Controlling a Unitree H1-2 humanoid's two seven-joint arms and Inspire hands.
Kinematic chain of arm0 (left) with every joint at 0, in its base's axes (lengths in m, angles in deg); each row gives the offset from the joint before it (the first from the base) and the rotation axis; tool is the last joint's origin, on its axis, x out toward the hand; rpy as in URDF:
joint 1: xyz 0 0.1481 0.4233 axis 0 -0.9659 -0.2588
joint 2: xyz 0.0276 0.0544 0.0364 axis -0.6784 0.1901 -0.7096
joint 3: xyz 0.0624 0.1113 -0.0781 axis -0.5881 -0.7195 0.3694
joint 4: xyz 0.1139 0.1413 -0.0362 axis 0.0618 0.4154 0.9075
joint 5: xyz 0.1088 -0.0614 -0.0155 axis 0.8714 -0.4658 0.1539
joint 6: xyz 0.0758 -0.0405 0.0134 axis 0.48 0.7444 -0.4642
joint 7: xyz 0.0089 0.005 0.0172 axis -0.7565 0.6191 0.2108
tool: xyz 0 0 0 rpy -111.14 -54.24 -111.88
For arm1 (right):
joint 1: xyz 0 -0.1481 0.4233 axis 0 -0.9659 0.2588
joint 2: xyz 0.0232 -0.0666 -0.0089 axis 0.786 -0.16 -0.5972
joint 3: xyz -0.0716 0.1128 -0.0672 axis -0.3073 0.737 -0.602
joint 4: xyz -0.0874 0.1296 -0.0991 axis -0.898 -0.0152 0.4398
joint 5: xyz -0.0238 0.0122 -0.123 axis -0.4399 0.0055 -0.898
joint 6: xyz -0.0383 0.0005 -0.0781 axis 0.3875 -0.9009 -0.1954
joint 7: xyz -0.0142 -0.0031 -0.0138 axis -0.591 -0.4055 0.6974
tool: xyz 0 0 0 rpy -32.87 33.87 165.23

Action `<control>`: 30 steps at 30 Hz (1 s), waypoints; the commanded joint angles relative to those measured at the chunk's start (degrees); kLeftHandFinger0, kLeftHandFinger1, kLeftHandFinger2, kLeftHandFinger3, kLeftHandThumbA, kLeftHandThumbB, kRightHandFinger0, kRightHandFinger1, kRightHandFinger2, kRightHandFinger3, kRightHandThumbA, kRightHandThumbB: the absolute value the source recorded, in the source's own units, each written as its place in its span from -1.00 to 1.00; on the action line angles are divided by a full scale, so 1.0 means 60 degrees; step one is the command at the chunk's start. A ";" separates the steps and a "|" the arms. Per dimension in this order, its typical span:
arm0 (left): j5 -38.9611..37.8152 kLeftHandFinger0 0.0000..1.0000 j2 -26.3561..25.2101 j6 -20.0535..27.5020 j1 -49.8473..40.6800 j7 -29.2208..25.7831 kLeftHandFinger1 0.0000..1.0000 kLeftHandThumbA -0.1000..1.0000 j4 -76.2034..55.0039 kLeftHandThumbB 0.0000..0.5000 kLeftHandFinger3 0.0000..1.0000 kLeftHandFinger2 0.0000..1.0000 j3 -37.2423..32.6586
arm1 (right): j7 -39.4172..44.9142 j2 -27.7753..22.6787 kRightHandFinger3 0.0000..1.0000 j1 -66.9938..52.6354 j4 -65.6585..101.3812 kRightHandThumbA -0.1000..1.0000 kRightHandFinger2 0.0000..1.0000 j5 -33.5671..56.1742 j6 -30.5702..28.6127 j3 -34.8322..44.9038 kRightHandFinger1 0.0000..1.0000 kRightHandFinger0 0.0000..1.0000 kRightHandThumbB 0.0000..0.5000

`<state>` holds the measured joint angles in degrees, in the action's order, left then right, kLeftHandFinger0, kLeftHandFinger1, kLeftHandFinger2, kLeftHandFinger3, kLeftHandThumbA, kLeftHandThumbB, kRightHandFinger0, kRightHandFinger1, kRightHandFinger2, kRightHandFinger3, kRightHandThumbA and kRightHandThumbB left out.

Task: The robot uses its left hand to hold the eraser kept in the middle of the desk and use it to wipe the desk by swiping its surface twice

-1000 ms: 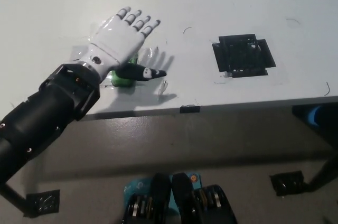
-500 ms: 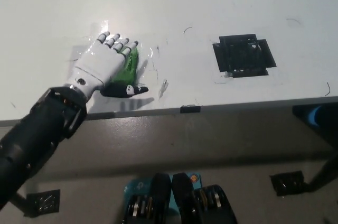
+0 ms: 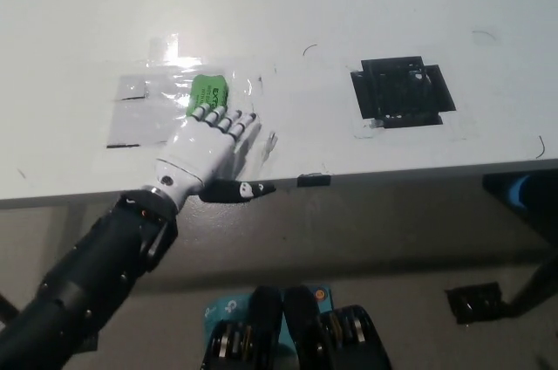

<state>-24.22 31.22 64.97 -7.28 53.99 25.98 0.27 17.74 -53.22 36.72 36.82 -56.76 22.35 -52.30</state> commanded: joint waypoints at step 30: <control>-0.1838 1.00 0.0690 -0.0274 -0.0933 -0.0033 1.00 1.00 0.0612 0.95 1.00 1.00 0.2473 | -0.0603 -0.0007 1.00 0.0481 0.0254 1.00 1.00 0.0160 -0.0639 0.0228 1.00 1.00 0.45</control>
<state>-31.19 34.59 62.81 -10.08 55.21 28.31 13.83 15.34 -53.12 38.72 36.80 -56.19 21.85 -51.72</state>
